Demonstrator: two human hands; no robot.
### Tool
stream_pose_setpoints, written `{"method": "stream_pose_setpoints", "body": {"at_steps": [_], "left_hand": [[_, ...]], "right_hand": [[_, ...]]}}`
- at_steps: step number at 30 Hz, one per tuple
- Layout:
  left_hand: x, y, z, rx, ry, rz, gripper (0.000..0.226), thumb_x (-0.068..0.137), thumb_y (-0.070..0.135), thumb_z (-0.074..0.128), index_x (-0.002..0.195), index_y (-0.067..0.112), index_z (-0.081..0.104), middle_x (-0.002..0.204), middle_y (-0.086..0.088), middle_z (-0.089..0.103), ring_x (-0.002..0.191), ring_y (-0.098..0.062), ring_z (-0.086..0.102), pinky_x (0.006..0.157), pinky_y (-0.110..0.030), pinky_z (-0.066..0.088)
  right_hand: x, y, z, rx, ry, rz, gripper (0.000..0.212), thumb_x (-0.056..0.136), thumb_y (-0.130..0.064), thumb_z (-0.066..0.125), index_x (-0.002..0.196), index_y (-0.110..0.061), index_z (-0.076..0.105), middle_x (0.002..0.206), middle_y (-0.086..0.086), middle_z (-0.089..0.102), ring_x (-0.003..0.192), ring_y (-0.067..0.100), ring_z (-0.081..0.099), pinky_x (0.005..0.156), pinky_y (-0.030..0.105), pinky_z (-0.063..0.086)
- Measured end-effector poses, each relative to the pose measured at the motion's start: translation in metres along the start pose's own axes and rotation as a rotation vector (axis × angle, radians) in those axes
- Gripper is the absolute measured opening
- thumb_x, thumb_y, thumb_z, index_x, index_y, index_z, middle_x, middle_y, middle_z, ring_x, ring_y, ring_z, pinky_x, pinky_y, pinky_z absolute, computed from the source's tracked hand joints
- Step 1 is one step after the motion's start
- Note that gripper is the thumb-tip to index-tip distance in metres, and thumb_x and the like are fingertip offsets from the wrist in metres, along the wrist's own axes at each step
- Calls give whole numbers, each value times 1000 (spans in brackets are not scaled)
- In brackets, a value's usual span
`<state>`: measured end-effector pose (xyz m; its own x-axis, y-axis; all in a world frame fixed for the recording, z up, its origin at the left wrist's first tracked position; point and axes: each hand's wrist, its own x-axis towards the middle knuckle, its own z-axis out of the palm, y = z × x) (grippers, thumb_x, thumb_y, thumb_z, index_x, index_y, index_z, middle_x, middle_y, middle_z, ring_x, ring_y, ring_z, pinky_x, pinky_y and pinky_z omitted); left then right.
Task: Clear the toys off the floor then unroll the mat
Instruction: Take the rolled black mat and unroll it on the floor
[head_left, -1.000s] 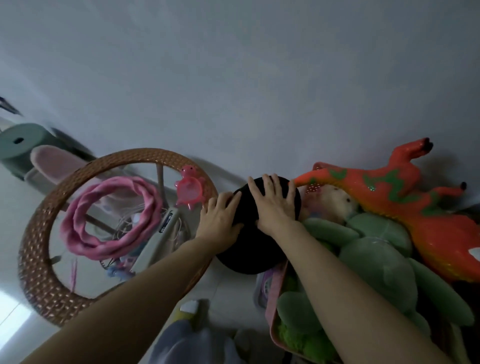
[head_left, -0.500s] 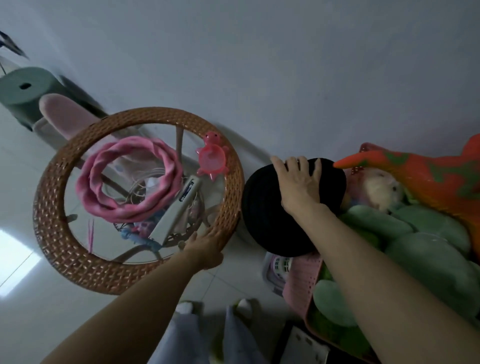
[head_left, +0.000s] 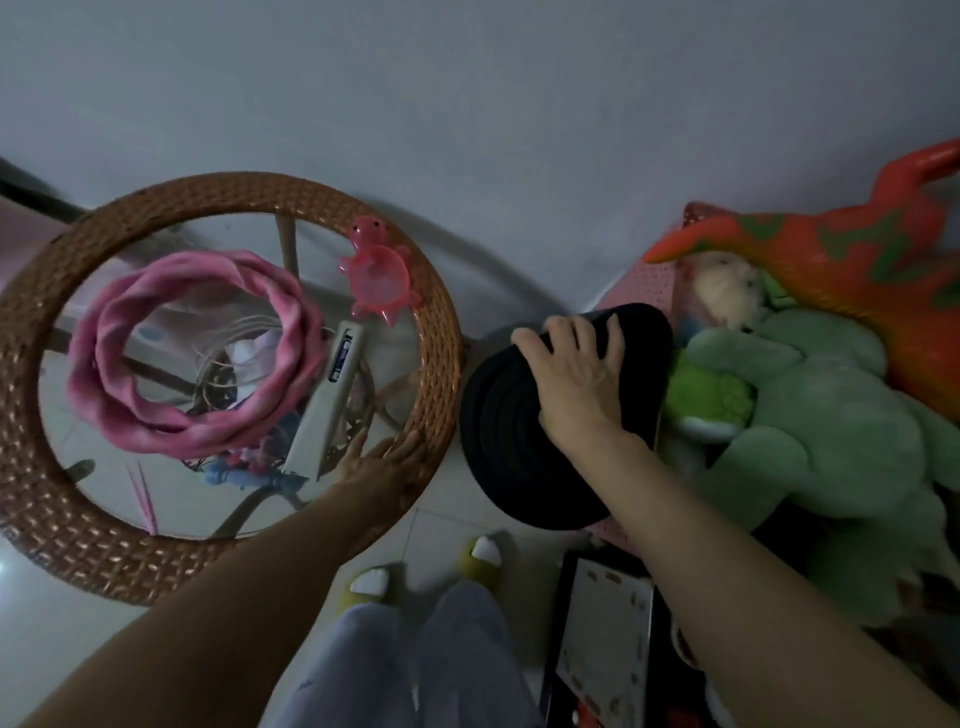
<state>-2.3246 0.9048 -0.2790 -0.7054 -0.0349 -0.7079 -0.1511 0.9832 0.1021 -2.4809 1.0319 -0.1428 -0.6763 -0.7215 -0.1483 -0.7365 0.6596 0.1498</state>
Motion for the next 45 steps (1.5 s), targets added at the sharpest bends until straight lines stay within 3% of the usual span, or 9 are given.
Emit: {"method": "stream_pose_setpoints", "body": {"at_steps": [6,10,16,19,21,27,33,39,45], "left_hand": [[4,-6,-12,-22,-51,49,77,87,18,45,149,27,0,159,-2,5,143,-22,18,116,-53,3],[-4,1,-42,-576,57,-5,59,92,16,40,147,29,22,145,-18,39,128,-30,44,106,-39,34],[-56,42,-58,-1130,206,222,62,83,7,46,141,25,36,143,-7,43,130,-20,41,108,-34,34],[-89,63,-33,-948,109,330,84,67,23,55,145,24,23,148,-5,31,136,-20,32,108,-30,33],[-100,81,-11,-733,219,322,101,66,29,68,148,19,9,154,-7,13,143,-22,13,115,-35,23],[-123,127,24,-416,607,24,75,78,37,61,143,25,24,137,-3,38,115,-24,51,80,-34,48],[-169,161,38,-431,647,-21,63,79,32,59,137,25,35,125,-6,50,105,-29,57,83,-40,49],[-228,171,76,-504,598,-185,66,78,28,59,138,29,31,127,-6,50,103,-33,58,79,-38,48],[-283,146,119,-583,589,-272,69,73,26,60,136,32,32,124,-5,54,107,-29,57,83,-33,45]], "right_hand": [[-64,-25,15,-26,-44,-13,74,60,-14,74,125,-24,41,127,12,43,125,32,35,111,59,5],[-109,-44,34,17,252,1,30,69,-25,64,98,-22,65,98,7,65,98,27,63,99,59,39],[-144,-64,41,113,167,126,60,47,-13,82,104,-19,66,100,-1,67,94,20,65,92,47,47],[-146,-57,36,179,61,150,67,65,-10,72,127,-15,49,120,3,58,110,24,54,98,46,33],[-151,-55,39,281,-6,162,68,74,-4,60,136,-17,35,130,2,47,119,24,41,97,44,21],[-198,-52,54,368,76,83,67,75,-13,64,135,-20,36,126,1,52,117,23,43,93,40,19],[-265,-39,63,527,65,287,65,69,-41,69,127,-23,44,126,2,46,121,25,42,101,51,32],[-315,-50,53,891,-370,288,108,60,-51,77,145,-27,13,145,6,33,129,30,40,99,45,41],[-336,-105,33,741,-438,167,76,67,-37,66,132,-25,29,122,9,53,108,33,55,86,37,48]]}}
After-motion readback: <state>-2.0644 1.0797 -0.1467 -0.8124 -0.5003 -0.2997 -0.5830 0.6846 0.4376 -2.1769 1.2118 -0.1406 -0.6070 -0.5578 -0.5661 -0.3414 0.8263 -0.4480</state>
